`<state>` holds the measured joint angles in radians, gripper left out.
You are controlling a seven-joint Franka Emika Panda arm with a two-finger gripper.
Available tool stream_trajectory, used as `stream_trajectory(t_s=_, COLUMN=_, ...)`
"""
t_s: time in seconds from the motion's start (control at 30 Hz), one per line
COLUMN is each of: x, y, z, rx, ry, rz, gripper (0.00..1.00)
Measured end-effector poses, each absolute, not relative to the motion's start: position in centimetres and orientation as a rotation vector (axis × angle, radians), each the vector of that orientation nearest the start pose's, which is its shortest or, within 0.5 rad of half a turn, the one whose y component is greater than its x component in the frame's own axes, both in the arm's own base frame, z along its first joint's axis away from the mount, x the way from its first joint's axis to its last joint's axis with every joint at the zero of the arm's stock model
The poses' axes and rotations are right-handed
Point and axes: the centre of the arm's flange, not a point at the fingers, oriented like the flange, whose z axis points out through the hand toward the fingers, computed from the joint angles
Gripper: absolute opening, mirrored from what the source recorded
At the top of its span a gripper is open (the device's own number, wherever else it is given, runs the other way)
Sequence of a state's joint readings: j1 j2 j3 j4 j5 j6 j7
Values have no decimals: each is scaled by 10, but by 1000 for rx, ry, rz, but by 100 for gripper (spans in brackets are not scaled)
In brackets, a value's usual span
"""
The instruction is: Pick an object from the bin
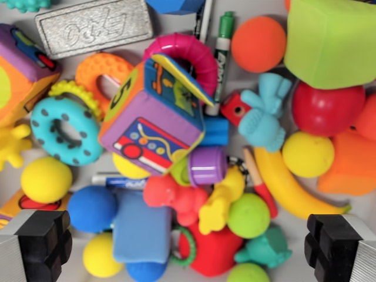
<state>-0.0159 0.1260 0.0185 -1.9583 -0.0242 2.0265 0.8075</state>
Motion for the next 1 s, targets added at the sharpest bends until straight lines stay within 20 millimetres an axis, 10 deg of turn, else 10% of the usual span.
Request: stream_trajectory(t_s=1.0, x=564, y=13, z=384, rx=-2767, ry=1553, rz=53, gripper=100)
